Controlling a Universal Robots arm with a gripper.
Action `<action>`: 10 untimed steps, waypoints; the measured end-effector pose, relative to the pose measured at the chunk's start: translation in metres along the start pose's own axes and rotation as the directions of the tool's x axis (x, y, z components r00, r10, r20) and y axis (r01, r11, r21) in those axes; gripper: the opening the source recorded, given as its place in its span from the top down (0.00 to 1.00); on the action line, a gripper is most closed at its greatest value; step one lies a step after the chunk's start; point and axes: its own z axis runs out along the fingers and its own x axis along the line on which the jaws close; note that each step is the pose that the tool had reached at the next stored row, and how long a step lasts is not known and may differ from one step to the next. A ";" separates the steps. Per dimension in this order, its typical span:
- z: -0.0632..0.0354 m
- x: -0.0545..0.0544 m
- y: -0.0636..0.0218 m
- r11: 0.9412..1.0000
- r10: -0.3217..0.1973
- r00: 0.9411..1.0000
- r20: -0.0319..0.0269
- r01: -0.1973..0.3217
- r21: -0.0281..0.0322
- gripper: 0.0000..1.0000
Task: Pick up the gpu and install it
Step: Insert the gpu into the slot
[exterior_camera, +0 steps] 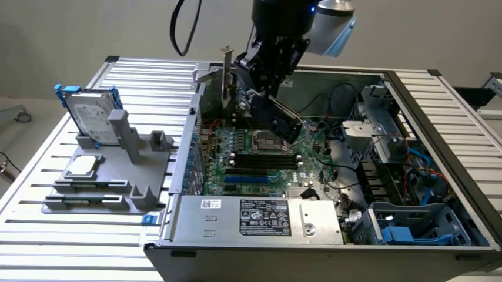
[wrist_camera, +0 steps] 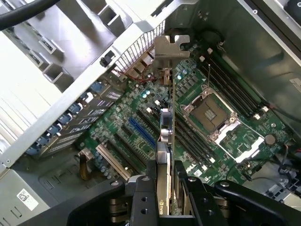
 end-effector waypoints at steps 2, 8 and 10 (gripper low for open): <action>0.0000 -0.001 -0.0006 1.000 -0.023 1.000 -0.001 0.023 0.000 0.74; 0.0011 -0.001 -0.0012 0.994 -0.107 0.994 -0.007 0.107 0.002 0.74; 0.0019 -0.001 -0.0013 0.990 -0.138 0.990 -0.009 0.138 0.003 0.74</action>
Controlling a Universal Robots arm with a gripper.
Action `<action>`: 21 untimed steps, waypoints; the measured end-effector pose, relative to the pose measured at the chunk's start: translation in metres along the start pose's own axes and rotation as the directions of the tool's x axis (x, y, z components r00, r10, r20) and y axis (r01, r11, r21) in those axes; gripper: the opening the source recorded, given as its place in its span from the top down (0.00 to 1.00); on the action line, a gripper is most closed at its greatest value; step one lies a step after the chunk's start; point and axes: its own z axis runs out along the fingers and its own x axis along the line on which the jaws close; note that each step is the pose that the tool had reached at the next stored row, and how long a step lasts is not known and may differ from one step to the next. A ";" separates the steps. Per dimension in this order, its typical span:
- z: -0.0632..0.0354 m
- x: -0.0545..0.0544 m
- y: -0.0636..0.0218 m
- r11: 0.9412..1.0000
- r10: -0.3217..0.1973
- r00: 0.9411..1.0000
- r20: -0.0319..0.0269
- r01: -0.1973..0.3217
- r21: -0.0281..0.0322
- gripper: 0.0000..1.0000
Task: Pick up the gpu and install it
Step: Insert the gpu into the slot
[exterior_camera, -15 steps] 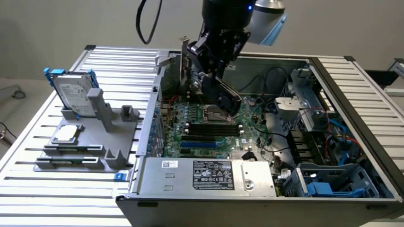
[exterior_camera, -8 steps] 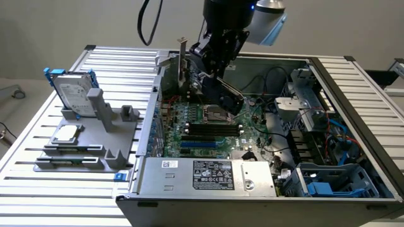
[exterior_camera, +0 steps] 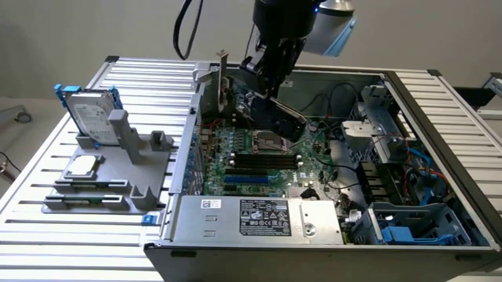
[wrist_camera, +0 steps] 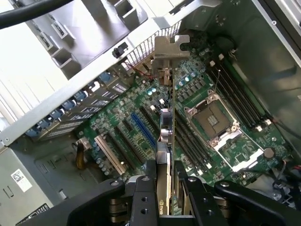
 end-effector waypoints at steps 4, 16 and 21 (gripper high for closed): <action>0.0013 0.000 -0.0005 0.998 -0.057 0.998 -0.004 0.057 0.002 0.74; 0.0056 -0.002 -0.0029 0.974 -0.225 0.974 -0.016 0.225 0.005 0.74; 0.0106 -0.002 -0.0033 0.951 -0.309 0.951 -0.023 0.309 0.006 0.74</action>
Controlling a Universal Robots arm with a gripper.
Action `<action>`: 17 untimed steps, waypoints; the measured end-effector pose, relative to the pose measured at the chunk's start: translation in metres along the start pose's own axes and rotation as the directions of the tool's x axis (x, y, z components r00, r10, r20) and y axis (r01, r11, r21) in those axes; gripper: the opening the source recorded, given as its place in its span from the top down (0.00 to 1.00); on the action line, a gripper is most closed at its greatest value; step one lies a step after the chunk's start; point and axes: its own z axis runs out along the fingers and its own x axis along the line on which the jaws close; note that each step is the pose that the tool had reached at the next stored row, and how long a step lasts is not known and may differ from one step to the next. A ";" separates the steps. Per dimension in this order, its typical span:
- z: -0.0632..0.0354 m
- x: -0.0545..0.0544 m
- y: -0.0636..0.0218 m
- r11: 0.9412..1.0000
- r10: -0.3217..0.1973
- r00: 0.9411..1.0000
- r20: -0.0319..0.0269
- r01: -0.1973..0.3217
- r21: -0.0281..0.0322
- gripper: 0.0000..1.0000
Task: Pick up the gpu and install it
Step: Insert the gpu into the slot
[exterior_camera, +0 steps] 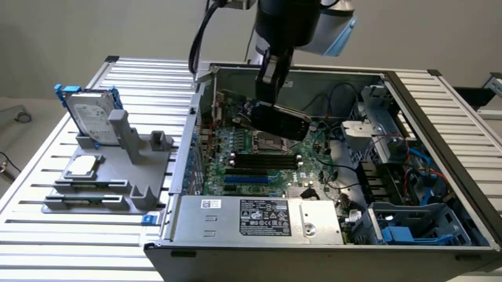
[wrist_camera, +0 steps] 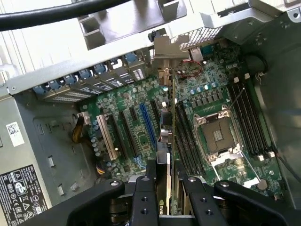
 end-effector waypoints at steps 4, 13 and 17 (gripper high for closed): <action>0.0047 0.000 -0.0003 0.997 -0.072 0.997 -0.005 0.072 0.002 0.74; 0.0126 0.000 -0.0008 0.973 -0.230 0.973 0.002 0.230 0.005 0.74; 0.0153 0.000 -0.0010 0.955 -0.297 0.955 0.009 0.297 0.007 0.74</action>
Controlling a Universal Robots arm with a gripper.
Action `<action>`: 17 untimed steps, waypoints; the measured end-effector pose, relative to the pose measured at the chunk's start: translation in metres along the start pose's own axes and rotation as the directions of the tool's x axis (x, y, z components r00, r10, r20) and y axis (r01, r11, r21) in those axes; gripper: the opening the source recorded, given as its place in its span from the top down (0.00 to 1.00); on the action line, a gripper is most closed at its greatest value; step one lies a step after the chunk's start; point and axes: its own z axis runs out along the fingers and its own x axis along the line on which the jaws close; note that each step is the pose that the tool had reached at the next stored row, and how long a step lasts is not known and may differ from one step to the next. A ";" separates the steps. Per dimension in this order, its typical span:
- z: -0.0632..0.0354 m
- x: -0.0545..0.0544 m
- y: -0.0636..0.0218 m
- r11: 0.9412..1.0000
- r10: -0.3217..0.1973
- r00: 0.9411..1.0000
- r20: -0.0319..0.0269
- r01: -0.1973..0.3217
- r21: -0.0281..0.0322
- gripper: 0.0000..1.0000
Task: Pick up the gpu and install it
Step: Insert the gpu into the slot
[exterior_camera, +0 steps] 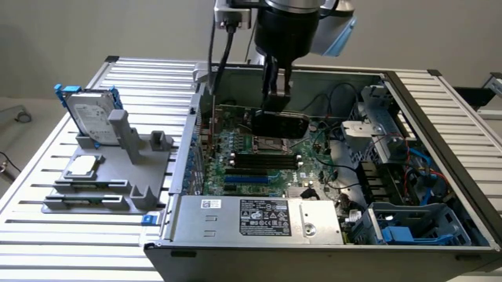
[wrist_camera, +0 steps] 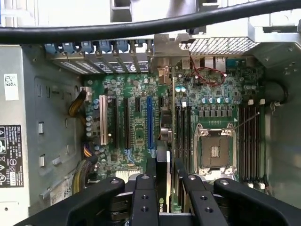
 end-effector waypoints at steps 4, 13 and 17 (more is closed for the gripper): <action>0.0013 0.000 -0.0001 0.998 -0.058 0.998 0.005 0.057 0.011 0.74; 0.0061 0.005 -0.0004 0.998 -0.064 0.998 0.010 0.064 0.021 0.74; 0.0133 0.012 -0.0007 0.998 -0.052 0.999 0.011 0.052 0.021 0.74</action>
